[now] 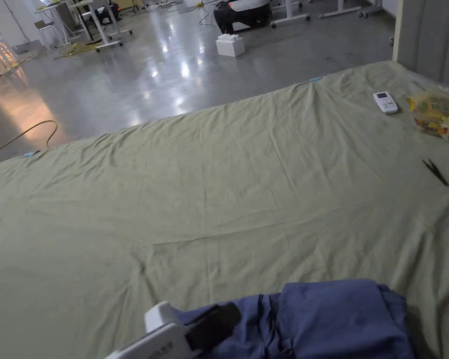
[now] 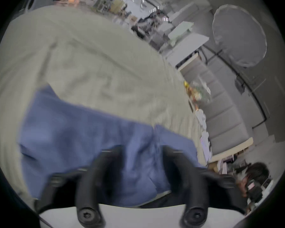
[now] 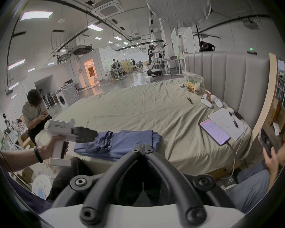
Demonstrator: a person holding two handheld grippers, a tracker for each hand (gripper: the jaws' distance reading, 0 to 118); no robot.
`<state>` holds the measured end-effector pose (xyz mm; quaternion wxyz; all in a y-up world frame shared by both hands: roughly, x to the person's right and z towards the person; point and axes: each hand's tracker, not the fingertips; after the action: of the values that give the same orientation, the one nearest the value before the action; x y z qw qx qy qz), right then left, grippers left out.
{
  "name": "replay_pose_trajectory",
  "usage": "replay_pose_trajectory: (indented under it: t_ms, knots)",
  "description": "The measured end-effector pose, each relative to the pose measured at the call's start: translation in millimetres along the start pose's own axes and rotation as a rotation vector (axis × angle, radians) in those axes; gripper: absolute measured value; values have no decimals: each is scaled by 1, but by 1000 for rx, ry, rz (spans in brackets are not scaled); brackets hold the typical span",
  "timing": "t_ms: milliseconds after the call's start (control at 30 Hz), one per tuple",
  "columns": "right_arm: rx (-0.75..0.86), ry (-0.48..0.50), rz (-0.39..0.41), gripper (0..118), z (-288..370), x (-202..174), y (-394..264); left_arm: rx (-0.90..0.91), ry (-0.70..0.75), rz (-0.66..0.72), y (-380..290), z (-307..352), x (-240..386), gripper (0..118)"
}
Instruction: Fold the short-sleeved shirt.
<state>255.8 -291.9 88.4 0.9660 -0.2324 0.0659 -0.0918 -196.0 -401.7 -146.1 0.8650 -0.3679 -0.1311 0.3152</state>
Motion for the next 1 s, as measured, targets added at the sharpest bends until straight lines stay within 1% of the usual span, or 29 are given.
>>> replay_pose_trajectory:
  t_ms: [33,67,133,167,200,267,333,367,433,467,500,533,567,600,700,733,800,867,900,1000]
  knots:
    - [-2,6,-23,0,-3,0,0,40,14,38,7,11,-11,101]
    - [-1,18,-44,0,-5,1,0,88,33,86,14,22,-25,104]
    - [0,41,-66,0,-9,0,1,112,55,198,24,34,-52,104]
    - [-2,49,-70,0,-11,-1,3,68,46,252,26,35,-65,103]
    - [-4,55,-69,0,-12,-3,3,41,38,285,27,33,-75,99]
    - [-8,57,-50,0,-14,-7,5,24,39,286,22,28,-86,88]
    - [-14,54,-27,0,-14,-10,6,-19,65,341,15,15,-94,87]
    - [-15,54,-23,0,-13,-11,6,-48,40,373,10,7,-98,83]
    - [-19,54,-24,0,-13,-11,6,-91,-51,424,0,-7,-98,62]
    - [-24,52,-26,0,-12,-12,5,-81,-63,441,-3,-9,-95,55]
    - [-26,49,-26,0,-11,-11,4,-52,9,435,-4,-9,-95,55]
    - [-28,42,-24,0,-10,-11,4,-41,23,446,-5,-10,-98,22]
    - [-31,38,-25,0,-10,-11,4,-28,3,468,-5,-9,-100,12]
    - [-34,38,-26,0,-10,-11,4,-22,-41,510,-3,-5,-103,11]
    - [-41,24,-18,0,-9,-10,5,147,-146,631,11,23,-115,11]
    - [-40,25,-19,0,-9,-9,5,161,-151,623,17,31,-117,11]
    - [-35,38,-32,0,-9,-7,5,199,-74,513,38,57,-117,11]
    - [-34,56,-52,0,-13,-4,3,180,-43,433,54,77,-114,11]
    - [-39,63,-58,0,-16,-4,3,208,14,371,60,88,-108,11]
    - [-42,59,-60,0,-19,-6,1,234,49,216,67,106,-71,11]
